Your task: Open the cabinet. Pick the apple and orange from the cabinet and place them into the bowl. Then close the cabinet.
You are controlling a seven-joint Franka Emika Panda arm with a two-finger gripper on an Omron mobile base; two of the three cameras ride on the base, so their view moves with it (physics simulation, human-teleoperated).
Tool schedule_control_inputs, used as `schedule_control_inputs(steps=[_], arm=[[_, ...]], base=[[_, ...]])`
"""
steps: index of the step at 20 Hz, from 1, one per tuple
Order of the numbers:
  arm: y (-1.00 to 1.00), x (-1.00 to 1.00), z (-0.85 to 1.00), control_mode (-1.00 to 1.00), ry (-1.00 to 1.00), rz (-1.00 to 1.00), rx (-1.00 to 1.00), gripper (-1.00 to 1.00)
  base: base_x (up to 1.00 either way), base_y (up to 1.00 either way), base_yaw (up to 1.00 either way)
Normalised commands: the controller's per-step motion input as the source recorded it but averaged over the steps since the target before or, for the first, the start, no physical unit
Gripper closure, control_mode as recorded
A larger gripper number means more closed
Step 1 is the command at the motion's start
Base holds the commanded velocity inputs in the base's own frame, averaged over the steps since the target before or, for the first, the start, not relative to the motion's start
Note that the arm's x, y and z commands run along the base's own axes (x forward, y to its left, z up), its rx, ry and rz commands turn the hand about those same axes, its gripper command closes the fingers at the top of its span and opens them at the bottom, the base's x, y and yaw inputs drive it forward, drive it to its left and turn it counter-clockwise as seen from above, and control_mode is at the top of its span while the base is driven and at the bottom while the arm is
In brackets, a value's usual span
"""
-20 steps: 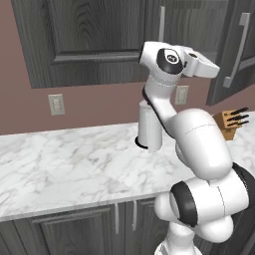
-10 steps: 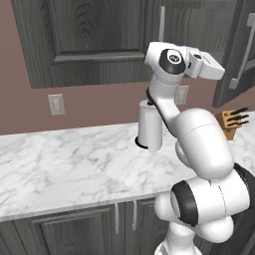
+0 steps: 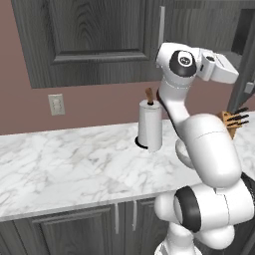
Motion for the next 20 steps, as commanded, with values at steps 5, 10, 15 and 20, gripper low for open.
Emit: schedule_control_inputs(steps=[5,10,15,20], arm=[[-0.37,-0.42,0.00,-1.00,0.00,-0.05,0.00,1.00],[-0.30,-0.30,0.00,-1.00,0.00,-0.04,0.00,1.00],[-0.27,-0.24,0.00,-1.00,0.00,-0.03,0.00,1.00],[-0.26,-0.25,0.00,-1.00,-0.01,-0.03,0.00,1.00]], base=[[0.00,0.00,0.00],[0.00,0.00,0.00],[0.00,0.00,0.00],[0.00,0.00,0.00]])
